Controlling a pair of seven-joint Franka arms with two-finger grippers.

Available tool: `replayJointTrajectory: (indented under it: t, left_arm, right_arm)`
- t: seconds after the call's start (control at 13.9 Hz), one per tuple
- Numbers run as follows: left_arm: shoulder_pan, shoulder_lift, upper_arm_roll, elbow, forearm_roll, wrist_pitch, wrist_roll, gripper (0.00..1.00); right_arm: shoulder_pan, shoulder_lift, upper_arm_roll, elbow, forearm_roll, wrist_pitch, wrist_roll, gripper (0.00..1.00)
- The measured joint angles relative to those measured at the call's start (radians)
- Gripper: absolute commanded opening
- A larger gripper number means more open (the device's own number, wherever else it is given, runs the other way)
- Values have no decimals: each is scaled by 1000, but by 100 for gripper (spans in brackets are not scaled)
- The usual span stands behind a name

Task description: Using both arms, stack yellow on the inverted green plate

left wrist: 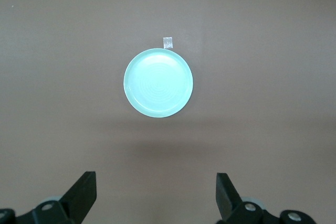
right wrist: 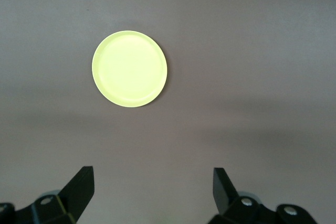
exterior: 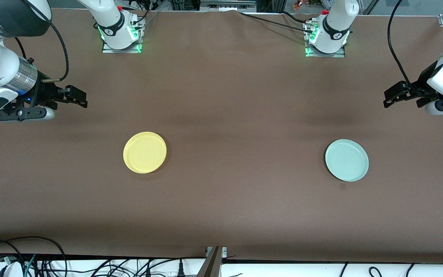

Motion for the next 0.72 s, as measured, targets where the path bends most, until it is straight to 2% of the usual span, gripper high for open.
replayJointTrajectory:
  t: [0.5,0.72]
  left_arm:
    - [0,0,0,0,0,-2,0,100]
    - [1,2,0,0,0,-66,8,100]
  right_arm:
    - [0,0,0,0,0,0,-11,100]
    - [0,0,0,0,0,0,-19,100]
